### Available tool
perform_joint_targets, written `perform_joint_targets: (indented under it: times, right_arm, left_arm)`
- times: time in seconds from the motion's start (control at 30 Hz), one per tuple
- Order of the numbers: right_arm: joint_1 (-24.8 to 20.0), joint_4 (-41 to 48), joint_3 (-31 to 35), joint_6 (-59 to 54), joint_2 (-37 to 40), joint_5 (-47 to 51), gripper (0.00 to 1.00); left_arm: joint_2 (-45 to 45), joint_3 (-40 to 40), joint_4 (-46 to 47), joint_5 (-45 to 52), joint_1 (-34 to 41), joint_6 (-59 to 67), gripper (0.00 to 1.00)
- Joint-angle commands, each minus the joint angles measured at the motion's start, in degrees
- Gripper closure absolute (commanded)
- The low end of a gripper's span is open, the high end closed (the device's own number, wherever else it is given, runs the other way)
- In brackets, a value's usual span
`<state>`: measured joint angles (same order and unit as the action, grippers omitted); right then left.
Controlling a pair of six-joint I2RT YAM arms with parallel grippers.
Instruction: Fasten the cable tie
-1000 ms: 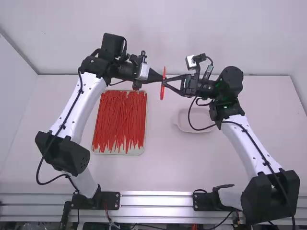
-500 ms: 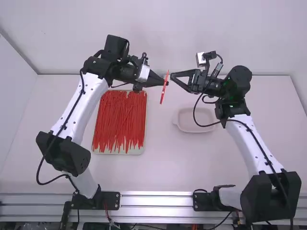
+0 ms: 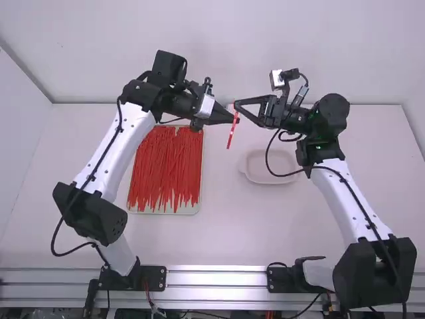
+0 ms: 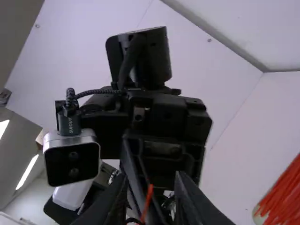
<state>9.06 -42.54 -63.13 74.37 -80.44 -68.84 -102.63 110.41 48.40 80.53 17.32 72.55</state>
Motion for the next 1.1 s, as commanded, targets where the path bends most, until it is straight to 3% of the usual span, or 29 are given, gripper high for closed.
perform_joint_targets:
  times: [0.0,0.13,0.2,0.23,0.27,0.43,0.6,1.07]
  right_arm:
    - [0.63,-0.76,-0.22,1.97,0.31,-0.48,0.74]
    - [0.63,-0.28,-0.20,1.95,0.31,-0.83,0.82]
    - [0.63,-0.35,-0.22,1.97,0.28,-0.83,0.89]
    - [0.66,-0.35,-0.20,1.97,0.28,-0.76,0.99]
    - [0.63,-0.37,-0.22,1.97,0.28,-0.72,1.00]
    - [0.63,-0.35,-0.22,1.97,0.31,-1.01,0.96]
    - [0.63,-0.35,-0.22,2.38,0.31,-1.73,1.00]
    - [0.63,-0.79,-0.22,2.38,0.31,-1.84,1.00]
  left_arm:
    - [0.52,0.52,-0.20,0.63,0.52,0.72,0.98]
    - [0.52,0.52,-0.44,0.66,0.39,0.74,0.98]
    - [0.52,0.52,-0.44,0.61,-0.07,0.72,0.98]
    - [0.52,0.52,-0.39,0.55,-0.02,0.70,0.98]
    - [0.52,0.52,-0.39,0.42,0.13,0.68,0.98]
    - [0.52,0.52,-0.42,-0.63,0.31,0.31,0.98]
    - [0.52,0.52,-0.42,-0.61,0.09,0.31,0.98]
    - [0.50,0.50,2.64,-3.74,0.37,0.28,0.98]
